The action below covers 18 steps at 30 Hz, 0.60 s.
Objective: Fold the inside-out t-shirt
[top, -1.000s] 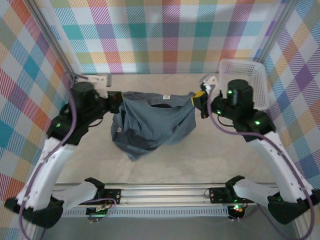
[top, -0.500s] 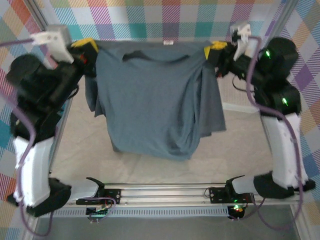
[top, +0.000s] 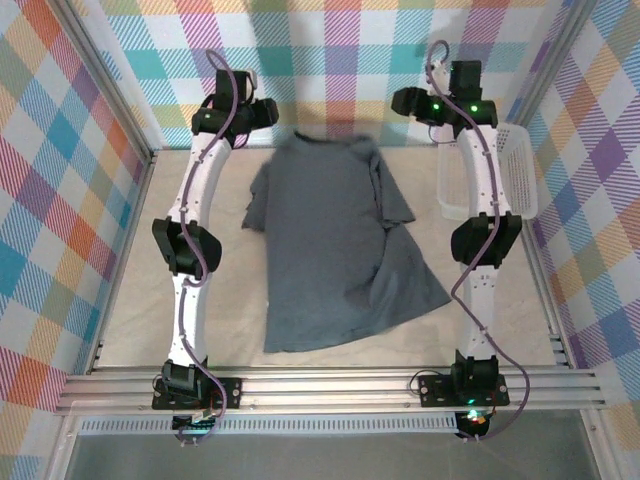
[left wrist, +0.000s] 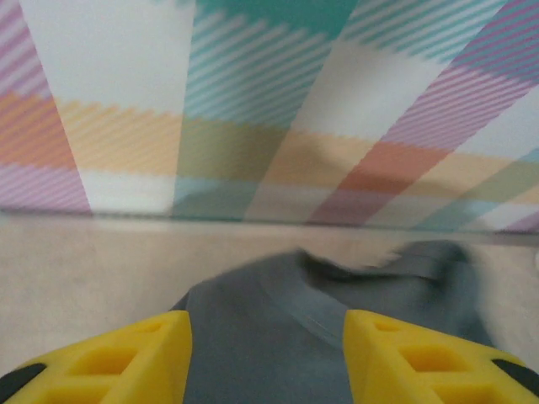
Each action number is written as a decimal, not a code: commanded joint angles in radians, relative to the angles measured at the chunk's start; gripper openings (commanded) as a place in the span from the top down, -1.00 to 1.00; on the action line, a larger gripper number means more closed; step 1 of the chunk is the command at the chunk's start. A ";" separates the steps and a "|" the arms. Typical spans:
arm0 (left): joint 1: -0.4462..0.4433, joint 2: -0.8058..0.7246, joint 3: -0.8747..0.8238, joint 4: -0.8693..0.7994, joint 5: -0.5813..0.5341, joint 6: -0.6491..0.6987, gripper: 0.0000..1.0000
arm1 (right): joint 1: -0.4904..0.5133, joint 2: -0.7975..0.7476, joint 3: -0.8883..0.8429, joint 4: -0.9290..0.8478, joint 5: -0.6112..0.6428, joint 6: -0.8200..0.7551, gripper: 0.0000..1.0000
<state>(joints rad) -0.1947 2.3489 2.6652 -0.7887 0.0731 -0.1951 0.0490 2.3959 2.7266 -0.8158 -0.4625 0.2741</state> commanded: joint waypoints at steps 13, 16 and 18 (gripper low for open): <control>-0.381 -1.042 -1.251 0.422 0.237 0.243 -0.35 | -0.019 -1.269 -1.635 0.051 0.221 0.393 -0.31; -0.489 -1.155 -1.455 0.461 0.276 0.345 -0.49 | -0.021 -1.470 -1.875 -0.041 0.317 0.467 -0.32; -0.574 -1.203 -1.558 0.473 0.313 0.432 -0.68 | -0.030 -1.549 -1.990 -0.072 0.357 0.477 -0.36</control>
<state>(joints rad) -0.6933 1.1610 1.2194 -0.3748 0.3325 0.0826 0.0299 0.8982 0.8383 -0.8398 -0.2245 0.6418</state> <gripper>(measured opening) 0.812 0.676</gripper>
